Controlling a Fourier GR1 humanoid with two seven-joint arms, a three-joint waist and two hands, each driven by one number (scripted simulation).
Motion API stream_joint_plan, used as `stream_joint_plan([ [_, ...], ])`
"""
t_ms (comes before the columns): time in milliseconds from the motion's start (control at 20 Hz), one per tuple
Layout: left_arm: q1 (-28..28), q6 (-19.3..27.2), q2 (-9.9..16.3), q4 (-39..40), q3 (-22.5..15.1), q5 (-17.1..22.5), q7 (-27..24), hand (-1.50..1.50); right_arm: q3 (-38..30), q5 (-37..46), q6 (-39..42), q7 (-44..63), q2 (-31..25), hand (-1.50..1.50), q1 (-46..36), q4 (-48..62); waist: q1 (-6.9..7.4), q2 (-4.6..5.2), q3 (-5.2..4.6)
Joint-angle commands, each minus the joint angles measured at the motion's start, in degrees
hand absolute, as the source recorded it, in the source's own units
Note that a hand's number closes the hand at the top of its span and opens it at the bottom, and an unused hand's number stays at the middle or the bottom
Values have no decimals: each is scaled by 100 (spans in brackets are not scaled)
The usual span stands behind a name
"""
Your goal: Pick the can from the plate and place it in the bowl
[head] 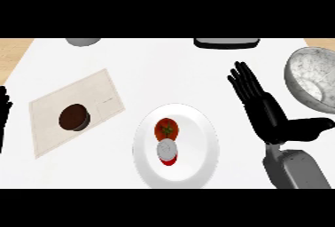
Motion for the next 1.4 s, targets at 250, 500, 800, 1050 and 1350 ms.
stream_joint_plan([
  [250, -788, -406, -1313, -823, -1058, 216, -246, 0, 2650, 1280, 1218, 1150, -127, 150, -584, -227, 40, 112, -73],
  [500, -537, -211, -1864, -842, -1357, 206, -239, 0, 2424, 2581, -1295, -69, 820, -150, 601, -612, -195, 102, -14],
  [800, -724, -79, -1943, -1303, -1512, -19, 411, 0, 2959, 3244, -1643, -978, 538, -150, 1540, -1586, -74, 114, -17],
  [1050, -314, -267, -1961, -1226, -1464, -63, -18, 0, 2758, 4298, -1498, 1307, 114, -150, 1035, -2833, -55, 97, -29],
  [1350, -522, -463, -1997, -1088, -1322, -32, 66, 0, 2498, 4548, -476, 3494, 545, -150, -7, -3059, 6, 122, -27],
])
